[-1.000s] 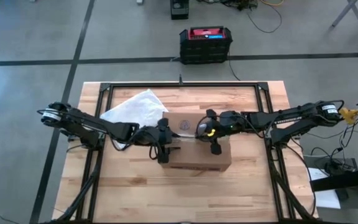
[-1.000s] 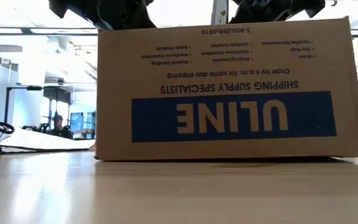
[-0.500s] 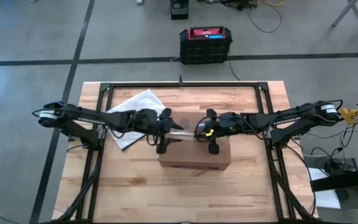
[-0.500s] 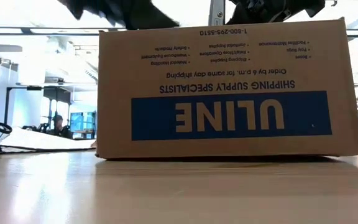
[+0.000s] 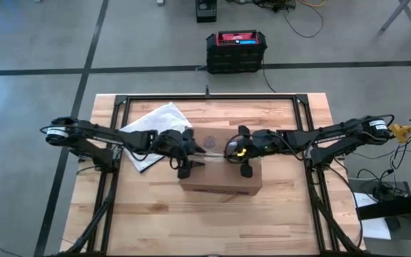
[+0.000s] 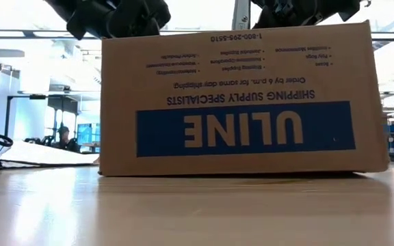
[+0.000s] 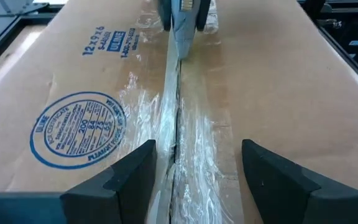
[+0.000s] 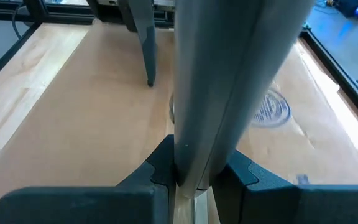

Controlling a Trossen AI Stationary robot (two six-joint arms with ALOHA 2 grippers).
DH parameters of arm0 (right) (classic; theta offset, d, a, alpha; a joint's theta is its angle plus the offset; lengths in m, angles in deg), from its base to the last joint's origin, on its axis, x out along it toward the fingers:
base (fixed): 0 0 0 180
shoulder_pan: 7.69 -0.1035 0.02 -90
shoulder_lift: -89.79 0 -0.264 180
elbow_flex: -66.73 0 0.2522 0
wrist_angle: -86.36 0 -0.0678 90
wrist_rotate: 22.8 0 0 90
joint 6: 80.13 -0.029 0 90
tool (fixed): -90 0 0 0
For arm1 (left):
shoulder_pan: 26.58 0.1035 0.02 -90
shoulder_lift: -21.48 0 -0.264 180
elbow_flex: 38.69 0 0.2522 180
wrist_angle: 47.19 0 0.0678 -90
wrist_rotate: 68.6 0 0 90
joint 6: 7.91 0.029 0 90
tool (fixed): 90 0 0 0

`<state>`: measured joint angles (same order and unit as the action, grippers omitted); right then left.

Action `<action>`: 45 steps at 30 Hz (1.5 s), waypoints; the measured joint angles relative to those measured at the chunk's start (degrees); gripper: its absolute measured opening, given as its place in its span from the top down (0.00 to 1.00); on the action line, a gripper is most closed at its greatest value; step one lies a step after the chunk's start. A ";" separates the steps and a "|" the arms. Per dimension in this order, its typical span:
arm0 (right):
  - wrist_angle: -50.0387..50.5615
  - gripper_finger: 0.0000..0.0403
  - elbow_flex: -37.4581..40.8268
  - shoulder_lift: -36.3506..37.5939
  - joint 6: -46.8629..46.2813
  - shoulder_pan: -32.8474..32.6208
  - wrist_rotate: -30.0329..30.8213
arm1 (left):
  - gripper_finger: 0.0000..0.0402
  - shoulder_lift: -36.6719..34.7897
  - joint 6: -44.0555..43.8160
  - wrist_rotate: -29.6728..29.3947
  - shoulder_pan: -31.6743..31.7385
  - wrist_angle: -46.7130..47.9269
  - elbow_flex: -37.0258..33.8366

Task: Unpack boxes
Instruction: Open the cardboard box using knife

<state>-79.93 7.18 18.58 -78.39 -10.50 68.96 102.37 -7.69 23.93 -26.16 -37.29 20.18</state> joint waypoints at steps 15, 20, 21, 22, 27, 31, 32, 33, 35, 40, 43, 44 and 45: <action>-0.02 0.88 5.63 8.31 -4.84 -3.08 5.92 | 0.45 -0.30 -2.53 -1.39 -0.01 -0.36 -1.38; 0.38 0.88 9.48 12.40 -7.91 -4.29 8.40 | 0.45 -0.32 -2.86 -1.83 0.01 0.06 -1.38; 0.50 0.88 10.12 13.43 -8.32 -4.74 9.17 | 0.45 -0.32 -2.98 -2.07 0.01 0.22 -1.38; 0.41 0.88 10.60 14.41 -8.70 -5.24 10.07 | 0.45 -0.32 -3.36 -2.52 0.01 0.37 -1.38; 0.64 0.88 12.67 18.88 -10.09 -7.54 13.92 | 0.45 -0.32 -5.05 -4.87 0.03 0.34 -1.36; 2.70 0.88 13.43 21.05 -11.94 -8.11 14.80 | 0.45 -0.32 -5.51 -5.26 0.03 0.52 -1.36; 3.14 0.88 13.62 21.35 -12.38 -8.14 14.82 | 0.45 -0.32 -5.71 -5.41 0.03 0.78 -1.36; 3.42 0.88 13.84 21.74 -12.38 -8.20 14.84 | 0.45 -0.32 -5.99 -5.82 0.03 1.05 -1.36; 4.19 0.88 13.93 22.34 -12.42 -8.61 15.19 | 0.45 -0.32 -6.56 -6.51 0.05 1.53 -1.36; 6.28 0.88 13.90 23.79 -14.04 -9.98 16.89 | 0.45 -0.34 -7.38 -7.04 0.05 2.10 -1.26; 7.58 0.88 13.90 24.36 -15.26 -10.87 18.05 | 0.45 -0.34 -7.40 -7.29 0.05 1.91 -1.25; 7.79 0.88 13.90 24.56 -15.26 -11.24 18.27 | 0.45 -0.32 -7.45 -7.39 0.05 1.90 -1.25; 7.95 0.88 13.89 24.78 -15.24 -11.58 18.35 | 0.45 -0.34 -7.45 -7.39 0.05 1.90 -1.25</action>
<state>-71.98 21.07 43.36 -93.63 -22.08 87.31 102.03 -15.14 16.54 -26.11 -35.39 18.93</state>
